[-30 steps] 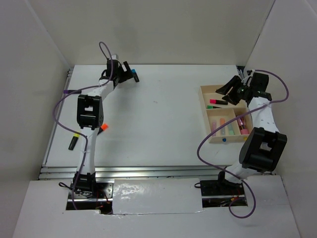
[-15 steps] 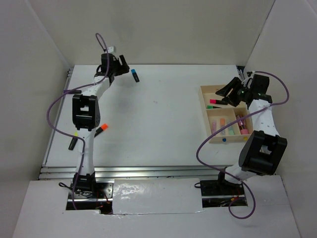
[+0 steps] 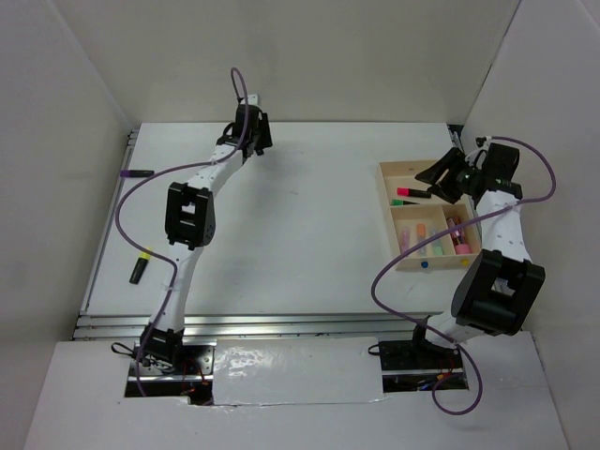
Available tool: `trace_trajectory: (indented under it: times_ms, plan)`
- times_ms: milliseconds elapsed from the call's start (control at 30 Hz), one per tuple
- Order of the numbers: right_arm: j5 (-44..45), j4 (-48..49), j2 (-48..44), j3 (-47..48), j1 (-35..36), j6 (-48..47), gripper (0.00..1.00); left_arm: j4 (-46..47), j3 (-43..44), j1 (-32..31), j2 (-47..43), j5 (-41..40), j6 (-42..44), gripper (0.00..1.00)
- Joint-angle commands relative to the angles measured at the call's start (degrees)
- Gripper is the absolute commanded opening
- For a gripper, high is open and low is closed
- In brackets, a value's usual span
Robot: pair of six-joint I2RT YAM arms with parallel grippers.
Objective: Sort the stationery into containers
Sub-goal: Grab a piece of stationery with the left arm
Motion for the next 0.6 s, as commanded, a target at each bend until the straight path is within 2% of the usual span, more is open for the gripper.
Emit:
trace_trajectory:
  times_ms: [0,167,233,433,567]
  plan:
    - [-1.69,-0.81,-2.05,-0.79,-0.94,-1.21,0.64,-2.43,3.54,1.12,2.83,-3.63,-1.66,0.59]
    - [-2.22,-0.72,-1.52,-0.88,-1.64,-1.21,0.64,-4.62,5.21,0.06,5.11,-6.27,-0.09,0.61]
    - [-2.49,-0.81,-1.35,-0.79,-1.99,-1.29,0.64,-6.38,8.37,0.06,7.21,-7.15,0.35,0.60]
    - [-3.01,-0.63,-0.91,-1.14,-3.05,-1.91,0.64,-5.25,9.00,-0.03,9.68,-5.40,2.20,0.63]
    - [-3.89,-1.16,0.06,-0.70,-4.19,-2.44,0.64,-7.09,13.13,0.50,12.94,-5.48,0.97,0.62]
